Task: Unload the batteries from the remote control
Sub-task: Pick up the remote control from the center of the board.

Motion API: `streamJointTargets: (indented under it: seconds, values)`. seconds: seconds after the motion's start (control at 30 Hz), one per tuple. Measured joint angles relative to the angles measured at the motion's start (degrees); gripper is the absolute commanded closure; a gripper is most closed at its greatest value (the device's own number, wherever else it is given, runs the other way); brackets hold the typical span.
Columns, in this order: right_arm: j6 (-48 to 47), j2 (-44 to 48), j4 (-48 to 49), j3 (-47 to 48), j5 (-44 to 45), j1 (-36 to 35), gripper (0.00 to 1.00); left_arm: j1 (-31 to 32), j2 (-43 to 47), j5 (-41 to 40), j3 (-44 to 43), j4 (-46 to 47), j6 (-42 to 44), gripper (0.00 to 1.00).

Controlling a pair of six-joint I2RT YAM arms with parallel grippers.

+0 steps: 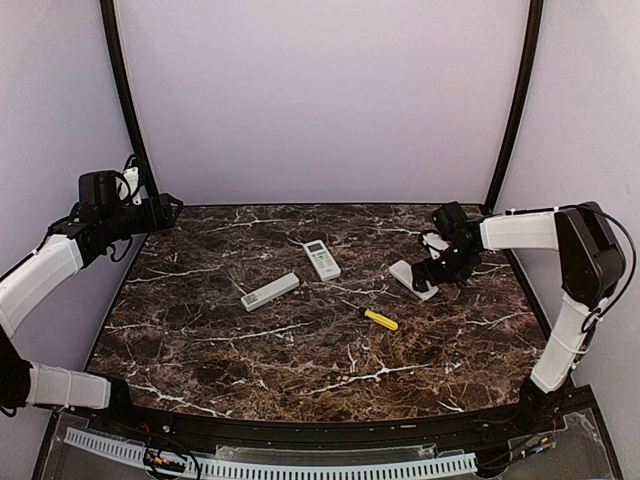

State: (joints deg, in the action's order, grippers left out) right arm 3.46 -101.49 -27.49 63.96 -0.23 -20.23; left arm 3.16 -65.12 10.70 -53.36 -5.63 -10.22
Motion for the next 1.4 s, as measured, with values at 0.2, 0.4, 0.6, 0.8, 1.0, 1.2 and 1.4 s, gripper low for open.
streamJointTargets:
  seconds: [0.2, 0.4, 0.6, 0.8, 1.0, 1.2, 1.4]
  values:
    - [-0.8, -2.1, 0.1, 0.2, 4.5, -3.4, 0.06, 0.0, 0.0, 0.4, 0.0, 0.0, 0.0, 0.1]
    - [-1.5, -3.7, 0.1, 0.5, 6.4, -4.3, 0.17, 0.0, 0.0, 0.7, 0.0, 0.0, 0.0, 0.14]
    - [-1.7, -4.2, 0.3, 1.1, 6.6, -4.3, 0.28, 0.0, 0.0, 0.9, 0.0, 0.0, 0.0, 0.16]
    - [-2.1, -4.4, 0.2, 1.2, 5.4, -4.3, 0.37, 0.0, 0.0, 0.9, 0.0, 0.0, 0.0, 0.17]
    - [-2.4, -4.4, 0.2, 1.2, 4.5, -4.3, 0.45, 0.0, 0.0, 0.9, 0.0, 0.0, 0.0, 0.18]
    - [-2.3, -4.3, 0.3, 1.2, 3.4, -4.3, 0.6, 0.0, 0.0, 1.2, 0.0, 0.0, -0.3, 0.2]
    - [-2.3, -2.9, -0.1, 1.0, 1.6, -4.4, 0.68, 0.1, 0.0, 2.3, 0.0, -1.9, -5.3, 0.25]
